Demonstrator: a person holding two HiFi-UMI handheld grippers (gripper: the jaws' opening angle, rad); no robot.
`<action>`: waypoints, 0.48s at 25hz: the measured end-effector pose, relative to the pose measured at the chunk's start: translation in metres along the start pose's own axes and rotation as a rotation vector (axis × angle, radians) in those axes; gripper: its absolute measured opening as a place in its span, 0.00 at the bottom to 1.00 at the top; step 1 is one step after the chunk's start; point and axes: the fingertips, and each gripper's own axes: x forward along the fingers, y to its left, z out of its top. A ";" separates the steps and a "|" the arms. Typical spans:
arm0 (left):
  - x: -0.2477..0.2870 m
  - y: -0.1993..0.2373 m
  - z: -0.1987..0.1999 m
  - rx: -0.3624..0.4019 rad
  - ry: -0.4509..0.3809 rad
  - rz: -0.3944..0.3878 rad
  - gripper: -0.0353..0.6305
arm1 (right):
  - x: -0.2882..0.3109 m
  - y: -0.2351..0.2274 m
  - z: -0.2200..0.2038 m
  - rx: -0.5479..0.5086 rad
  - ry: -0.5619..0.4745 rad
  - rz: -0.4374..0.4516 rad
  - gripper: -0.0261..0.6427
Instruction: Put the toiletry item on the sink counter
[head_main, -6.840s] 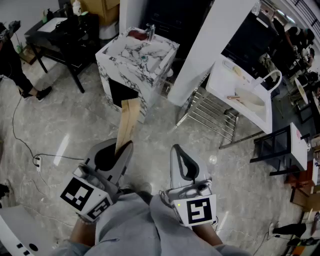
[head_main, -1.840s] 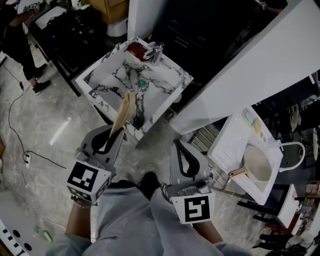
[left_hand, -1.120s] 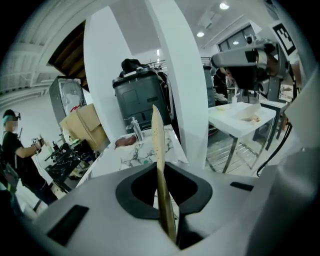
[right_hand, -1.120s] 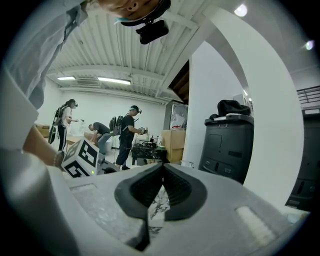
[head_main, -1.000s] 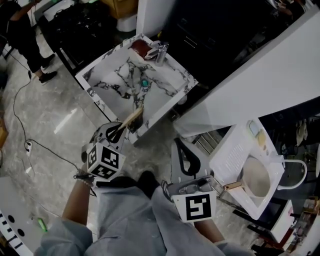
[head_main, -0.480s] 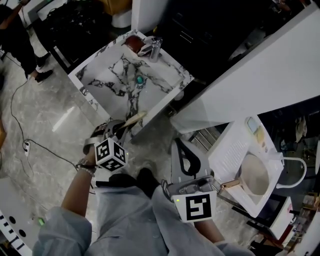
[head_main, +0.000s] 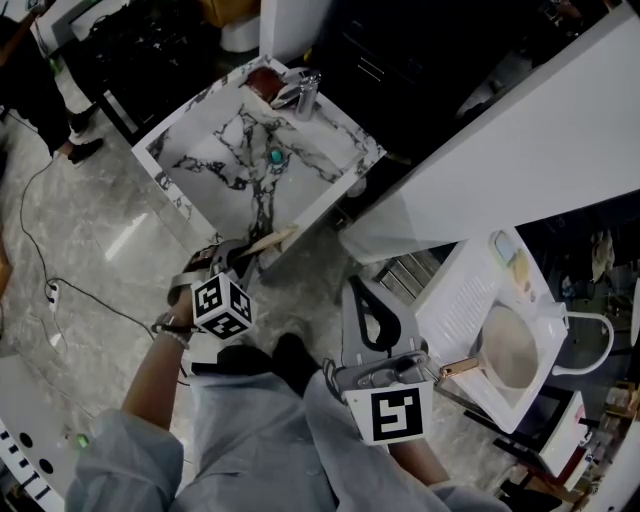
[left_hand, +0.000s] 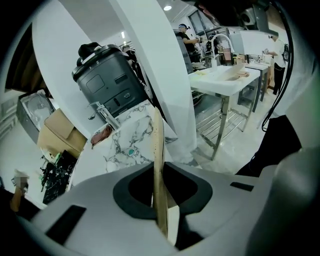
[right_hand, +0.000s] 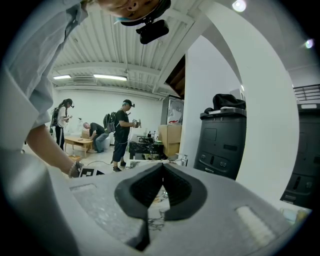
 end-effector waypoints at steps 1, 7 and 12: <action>0.001 -0.002 0.000 -0.002 0.000 -0.009 0.11 | 0.000 0.000 0.000 0.000 0.001 0.000 0.04; 0.002 -0.007 0.002 -0.040 -0.012 -0.040 0.12 | -0.001 -0.001 -0.003 0.002 0.003 -0.002 0.04; -0.002 -0.008 0.003 -0.079 -0.031 -0.063 0.14 | -0.001 0.000 -0.001 0.000 -0.003 0.000 0.03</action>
